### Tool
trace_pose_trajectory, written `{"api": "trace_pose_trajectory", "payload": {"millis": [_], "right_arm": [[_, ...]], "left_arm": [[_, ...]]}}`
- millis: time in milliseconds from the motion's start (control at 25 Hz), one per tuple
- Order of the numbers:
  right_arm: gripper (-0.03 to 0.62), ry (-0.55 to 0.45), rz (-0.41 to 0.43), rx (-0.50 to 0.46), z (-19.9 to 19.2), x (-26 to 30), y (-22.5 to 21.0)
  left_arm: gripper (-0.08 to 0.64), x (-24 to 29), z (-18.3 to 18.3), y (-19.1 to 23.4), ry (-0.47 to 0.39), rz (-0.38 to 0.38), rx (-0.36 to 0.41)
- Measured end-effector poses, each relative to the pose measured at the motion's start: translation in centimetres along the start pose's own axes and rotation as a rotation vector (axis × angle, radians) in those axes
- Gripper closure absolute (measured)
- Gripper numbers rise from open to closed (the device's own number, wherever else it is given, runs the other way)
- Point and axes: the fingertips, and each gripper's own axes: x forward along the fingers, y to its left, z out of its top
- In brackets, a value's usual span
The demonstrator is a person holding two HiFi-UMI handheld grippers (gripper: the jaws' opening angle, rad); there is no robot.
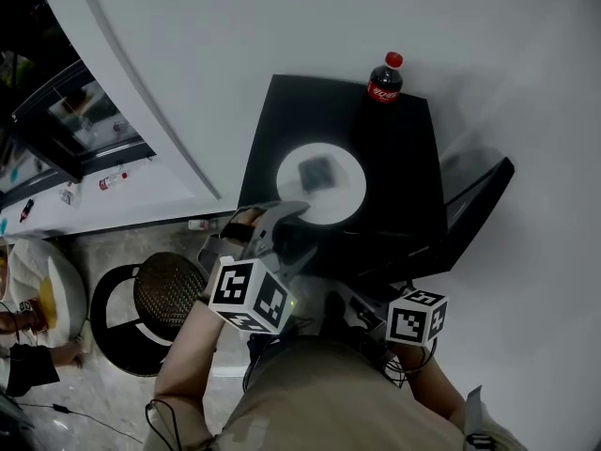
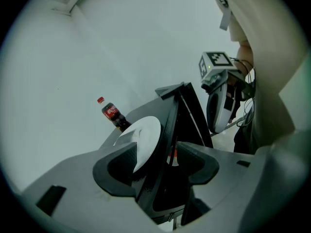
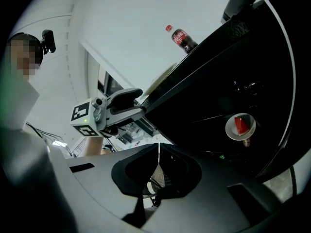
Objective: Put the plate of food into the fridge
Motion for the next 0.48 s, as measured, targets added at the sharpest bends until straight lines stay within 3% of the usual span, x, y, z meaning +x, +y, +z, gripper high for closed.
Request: {"api": "trace_pose_trajectory", "payload": {"millis": [480], "right_arm": [[0.571, 0.029, 0.011, -0.030, 0.1, 0.8, 0.3]], "left_arm": [[0.322, 1.3, -1.6, 0.8, 0.105, 0.061, 0.095]]}}
